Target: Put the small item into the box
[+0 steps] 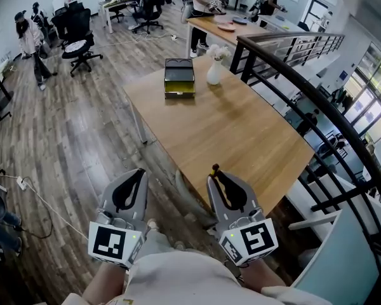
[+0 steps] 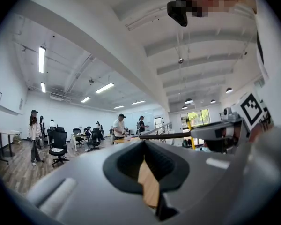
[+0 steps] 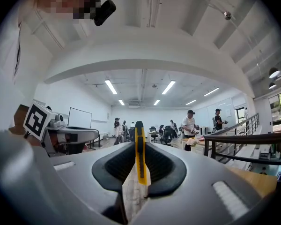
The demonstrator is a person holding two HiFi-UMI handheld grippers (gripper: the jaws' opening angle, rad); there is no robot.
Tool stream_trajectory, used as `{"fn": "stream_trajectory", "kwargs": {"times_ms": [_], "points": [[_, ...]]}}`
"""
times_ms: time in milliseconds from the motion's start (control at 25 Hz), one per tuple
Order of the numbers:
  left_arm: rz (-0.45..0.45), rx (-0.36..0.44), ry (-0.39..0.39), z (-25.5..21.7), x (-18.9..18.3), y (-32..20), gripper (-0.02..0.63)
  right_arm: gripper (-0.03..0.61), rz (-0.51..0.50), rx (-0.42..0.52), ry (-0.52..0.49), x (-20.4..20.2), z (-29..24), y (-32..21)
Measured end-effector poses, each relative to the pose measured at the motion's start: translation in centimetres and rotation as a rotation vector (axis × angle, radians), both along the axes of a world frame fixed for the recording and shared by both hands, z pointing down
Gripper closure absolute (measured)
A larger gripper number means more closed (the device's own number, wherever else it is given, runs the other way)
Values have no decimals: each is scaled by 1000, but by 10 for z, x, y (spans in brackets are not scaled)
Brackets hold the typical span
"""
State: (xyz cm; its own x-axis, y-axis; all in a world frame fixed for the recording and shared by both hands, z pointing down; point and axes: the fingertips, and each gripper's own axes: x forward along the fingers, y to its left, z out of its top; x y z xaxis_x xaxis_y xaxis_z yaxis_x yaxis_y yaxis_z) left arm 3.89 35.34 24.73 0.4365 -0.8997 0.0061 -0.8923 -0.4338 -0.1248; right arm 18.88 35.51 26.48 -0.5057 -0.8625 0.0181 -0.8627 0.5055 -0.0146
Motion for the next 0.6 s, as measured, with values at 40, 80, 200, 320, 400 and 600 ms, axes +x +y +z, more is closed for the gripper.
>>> {"fn": "stream_trajectory", "kwargs": {"times_ms": [40,80,200,320,400,600], "points": [[-3,3,0,0,0,-2,614,512,-3,2,0,0,1,-2],[-6,5,1,0,0,-4,614,512,-4,5,0,1,1,-4],[-8,1,-1,6,0,-10,614,512,-3,7,-2,2,4,-11],[-5,0,-4,13,-1,-17,614,512,-5,10,-4,1,9,-19],[0,1,-3,17,-2,-25,614,512,-6,12,-4,-1,13,-27],[4,-4,2,28,-12,-53,614,512,7,15,13,-9,23,-53]]}}
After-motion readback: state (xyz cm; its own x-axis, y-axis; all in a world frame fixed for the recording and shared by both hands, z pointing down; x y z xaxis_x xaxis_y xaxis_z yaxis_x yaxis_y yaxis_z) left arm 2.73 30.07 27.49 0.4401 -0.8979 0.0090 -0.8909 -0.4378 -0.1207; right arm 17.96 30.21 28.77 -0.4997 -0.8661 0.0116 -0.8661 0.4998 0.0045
